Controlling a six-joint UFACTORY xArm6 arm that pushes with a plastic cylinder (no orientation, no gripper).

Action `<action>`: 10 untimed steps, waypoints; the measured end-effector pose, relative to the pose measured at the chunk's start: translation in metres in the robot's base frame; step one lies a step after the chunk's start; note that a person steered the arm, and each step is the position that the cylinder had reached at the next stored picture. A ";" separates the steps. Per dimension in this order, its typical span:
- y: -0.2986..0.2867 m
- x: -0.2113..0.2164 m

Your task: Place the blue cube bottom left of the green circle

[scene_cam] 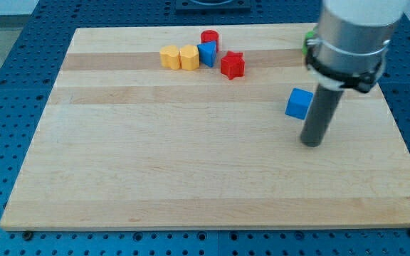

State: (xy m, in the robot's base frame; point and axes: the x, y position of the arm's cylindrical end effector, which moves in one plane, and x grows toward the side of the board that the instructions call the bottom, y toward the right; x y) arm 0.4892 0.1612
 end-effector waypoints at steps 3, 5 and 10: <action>-0.023 0.008; -0.026 -0.039; -0.045 -0.147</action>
State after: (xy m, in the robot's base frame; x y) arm 0.3426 0.1165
